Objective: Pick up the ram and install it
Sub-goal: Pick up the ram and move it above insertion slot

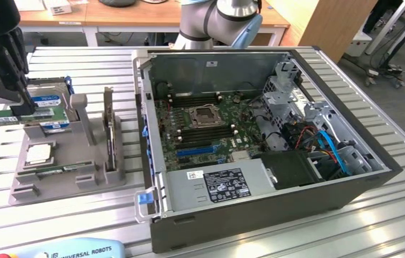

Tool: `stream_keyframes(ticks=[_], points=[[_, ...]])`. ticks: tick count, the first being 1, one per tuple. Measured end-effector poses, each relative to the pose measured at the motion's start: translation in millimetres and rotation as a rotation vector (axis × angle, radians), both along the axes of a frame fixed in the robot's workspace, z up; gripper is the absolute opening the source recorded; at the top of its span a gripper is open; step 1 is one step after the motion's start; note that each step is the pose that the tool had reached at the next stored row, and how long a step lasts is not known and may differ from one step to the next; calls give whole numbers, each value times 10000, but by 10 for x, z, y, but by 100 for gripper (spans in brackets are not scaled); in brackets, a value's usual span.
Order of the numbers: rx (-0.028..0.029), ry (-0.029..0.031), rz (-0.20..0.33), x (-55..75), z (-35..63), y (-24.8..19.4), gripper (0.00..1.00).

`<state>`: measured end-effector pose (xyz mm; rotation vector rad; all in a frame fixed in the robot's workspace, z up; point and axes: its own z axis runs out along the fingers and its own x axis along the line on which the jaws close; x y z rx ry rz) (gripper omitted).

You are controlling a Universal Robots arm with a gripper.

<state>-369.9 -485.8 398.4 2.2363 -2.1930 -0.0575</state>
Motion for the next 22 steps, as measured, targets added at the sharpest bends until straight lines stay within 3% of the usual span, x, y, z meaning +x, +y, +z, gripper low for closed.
stream_keyframes(ticks=[7,22], points=[[-1,2,0,60,1,0,12],[-1,1,-1,457,1,0,12]])
